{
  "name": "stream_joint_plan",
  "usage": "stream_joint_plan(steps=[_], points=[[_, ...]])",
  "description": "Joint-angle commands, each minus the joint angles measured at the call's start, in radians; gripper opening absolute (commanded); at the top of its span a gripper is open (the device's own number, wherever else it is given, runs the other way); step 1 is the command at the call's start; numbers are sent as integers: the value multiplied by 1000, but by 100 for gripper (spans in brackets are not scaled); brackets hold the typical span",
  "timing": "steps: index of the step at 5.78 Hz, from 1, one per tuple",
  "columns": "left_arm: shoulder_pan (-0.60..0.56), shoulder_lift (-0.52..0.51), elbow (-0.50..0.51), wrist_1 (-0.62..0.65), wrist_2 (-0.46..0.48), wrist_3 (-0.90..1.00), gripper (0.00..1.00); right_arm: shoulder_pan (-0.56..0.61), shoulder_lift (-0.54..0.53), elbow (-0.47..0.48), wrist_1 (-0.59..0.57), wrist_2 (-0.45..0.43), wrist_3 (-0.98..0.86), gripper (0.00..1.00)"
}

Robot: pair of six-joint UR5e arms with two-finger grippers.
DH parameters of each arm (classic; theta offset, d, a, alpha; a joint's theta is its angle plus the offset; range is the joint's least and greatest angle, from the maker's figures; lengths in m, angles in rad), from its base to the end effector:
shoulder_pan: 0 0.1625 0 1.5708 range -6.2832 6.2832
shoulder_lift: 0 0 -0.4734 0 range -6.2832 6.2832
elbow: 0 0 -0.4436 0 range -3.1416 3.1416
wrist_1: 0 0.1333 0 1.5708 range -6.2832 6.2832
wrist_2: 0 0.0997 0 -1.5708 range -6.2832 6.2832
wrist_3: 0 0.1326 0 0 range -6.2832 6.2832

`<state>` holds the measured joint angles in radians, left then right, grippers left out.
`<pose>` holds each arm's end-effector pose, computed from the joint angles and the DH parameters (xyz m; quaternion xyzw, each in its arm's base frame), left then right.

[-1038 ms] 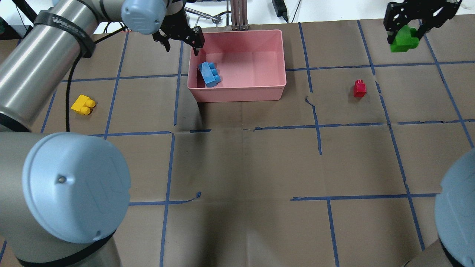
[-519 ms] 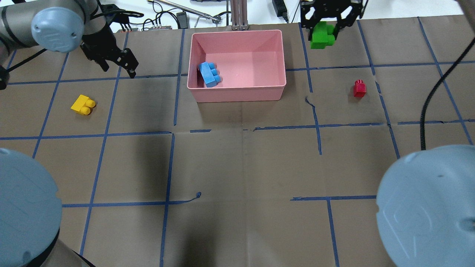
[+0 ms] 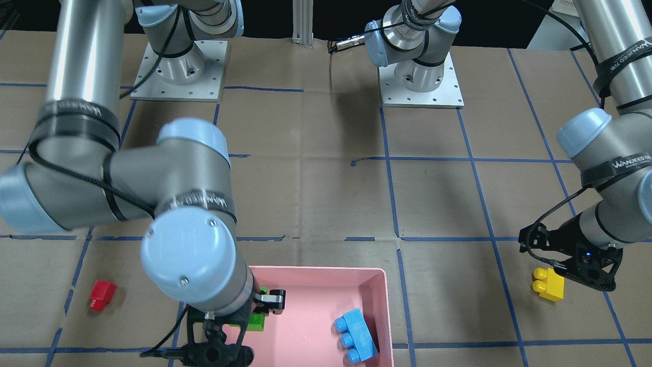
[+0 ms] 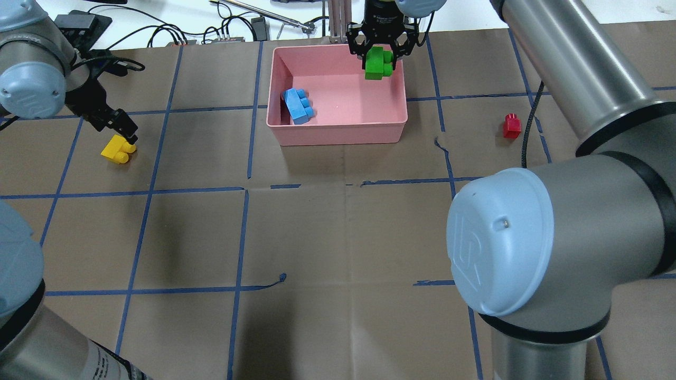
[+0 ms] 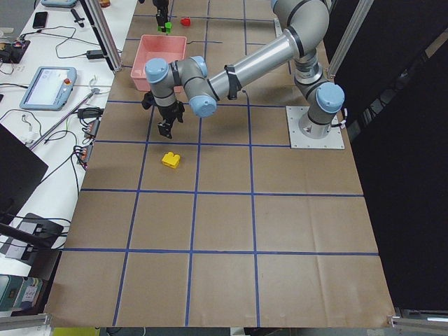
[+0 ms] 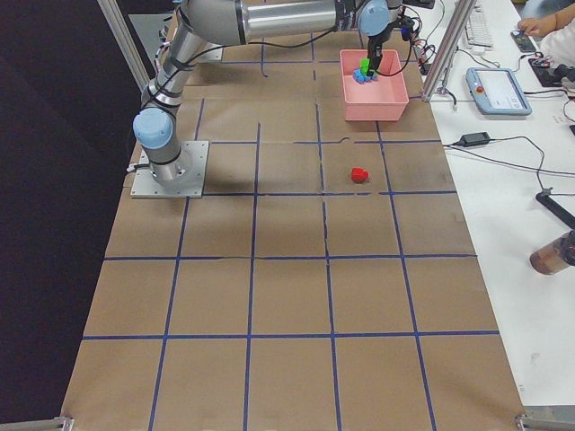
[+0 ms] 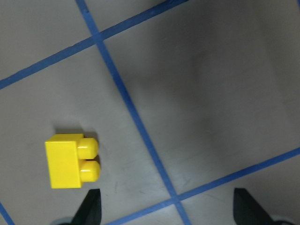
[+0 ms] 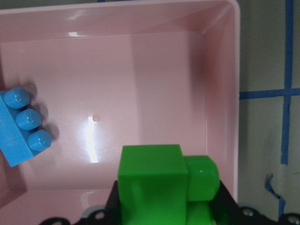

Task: Put all blocks into box

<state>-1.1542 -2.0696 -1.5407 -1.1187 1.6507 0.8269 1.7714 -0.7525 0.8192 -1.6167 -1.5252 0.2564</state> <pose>0.1790 -0.7078 0.2440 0.2039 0.9781 0.0300 0.0276 0.3129 -0.8396 0.3220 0.0281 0.9993 0.0153 0.0198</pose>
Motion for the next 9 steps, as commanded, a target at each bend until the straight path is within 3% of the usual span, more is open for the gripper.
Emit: stream_joint_plan(steps=[1,2,4,6,8,9], points=[[53,-78,-29,140,12,28,99,3,84,-3,-55,4,-3,54],[54,-95,-19,161,12,28,99,3,81,3,-48,4,6,99],[53,-133,-18,230,11,25,99,5,36,3,-11,0,7,100],[44,-158,-19,240,9,20,94,10,-95,6,137,-15,6,100],[41,-141,-19,225,3,15,7,-76,-203,17,234,-84,-20,99],[18,-120,-19,218,4,12,0,-161,-218,17,263,-82,-131,99]])
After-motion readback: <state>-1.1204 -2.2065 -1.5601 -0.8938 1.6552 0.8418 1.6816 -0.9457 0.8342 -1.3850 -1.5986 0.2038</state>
